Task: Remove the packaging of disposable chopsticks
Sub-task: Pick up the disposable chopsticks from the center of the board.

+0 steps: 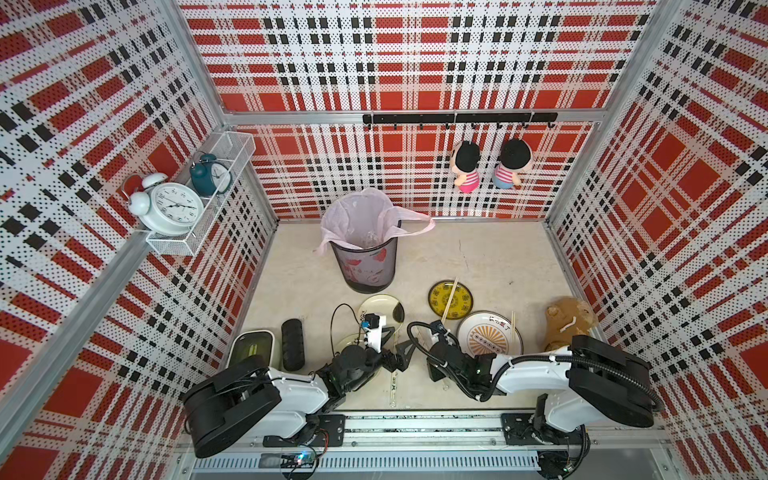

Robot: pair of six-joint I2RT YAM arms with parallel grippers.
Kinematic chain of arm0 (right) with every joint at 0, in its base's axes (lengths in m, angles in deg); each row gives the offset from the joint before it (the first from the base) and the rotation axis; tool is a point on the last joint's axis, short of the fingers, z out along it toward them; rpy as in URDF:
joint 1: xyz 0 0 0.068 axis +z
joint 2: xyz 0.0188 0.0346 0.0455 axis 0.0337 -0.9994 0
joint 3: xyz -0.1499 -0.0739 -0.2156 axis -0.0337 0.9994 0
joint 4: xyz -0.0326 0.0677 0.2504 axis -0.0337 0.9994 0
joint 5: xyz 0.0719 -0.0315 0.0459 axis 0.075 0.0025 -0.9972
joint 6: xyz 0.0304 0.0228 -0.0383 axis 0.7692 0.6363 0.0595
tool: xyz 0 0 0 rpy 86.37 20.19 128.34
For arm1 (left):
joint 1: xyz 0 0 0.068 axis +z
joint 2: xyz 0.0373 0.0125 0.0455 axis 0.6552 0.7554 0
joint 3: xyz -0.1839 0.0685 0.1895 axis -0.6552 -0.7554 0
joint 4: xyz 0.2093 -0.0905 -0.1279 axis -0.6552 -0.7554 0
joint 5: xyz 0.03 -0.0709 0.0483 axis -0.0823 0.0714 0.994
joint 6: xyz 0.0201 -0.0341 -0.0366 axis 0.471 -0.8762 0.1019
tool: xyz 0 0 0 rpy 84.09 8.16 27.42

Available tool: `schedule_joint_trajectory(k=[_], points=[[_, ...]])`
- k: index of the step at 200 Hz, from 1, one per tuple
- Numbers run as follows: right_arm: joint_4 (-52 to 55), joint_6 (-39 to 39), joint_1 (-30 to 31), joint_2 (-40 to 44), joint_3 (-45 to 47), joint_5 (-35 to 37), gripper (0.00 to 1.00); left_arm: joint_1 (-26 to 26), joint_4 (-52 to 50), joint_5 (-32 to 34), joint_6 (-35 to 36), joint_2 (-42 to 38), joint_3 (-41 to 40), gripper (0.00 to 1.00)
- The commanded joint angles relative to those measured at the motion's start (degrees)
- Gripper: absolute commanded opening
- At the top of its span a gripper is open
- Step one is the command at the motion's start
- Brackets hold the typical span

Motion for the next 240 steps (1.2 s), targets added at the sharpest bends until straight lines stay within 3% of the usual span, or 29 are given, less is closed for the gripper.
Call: schedule_joint_trajectory(k=[1,64,128,162,240], points=[[-2.08,-1.37,-0.60,1.90,1.35,-0.06,0.00,-0.21,2.02,-0.71,-0.35,0.58,1.00,0.99],[-15.53,-6.00,-2.37,6.28,7.18,-6.23,0.00,-0.21,4.71,-0.96,-0.01,-0.40,-0.29,1.00],[-21.66,-8.37,-3.70,10.93,10.41,-4.40,0.00,-0.38,6.92,-2.75,0.89,-2.11,-1.05,0.98],[-27.42,-8.31,-7.82,11.93,13.00,-9.30,0.00,-0.38,7.70,-3.27,0.89,-3.24,-1.49,0.98],[-37.80,-11.39,-10.02,13.76,16.92,-16.72,0.00,-0.30,13.61,-2.52,-1.22,-1.37,-2.98,0.98]])
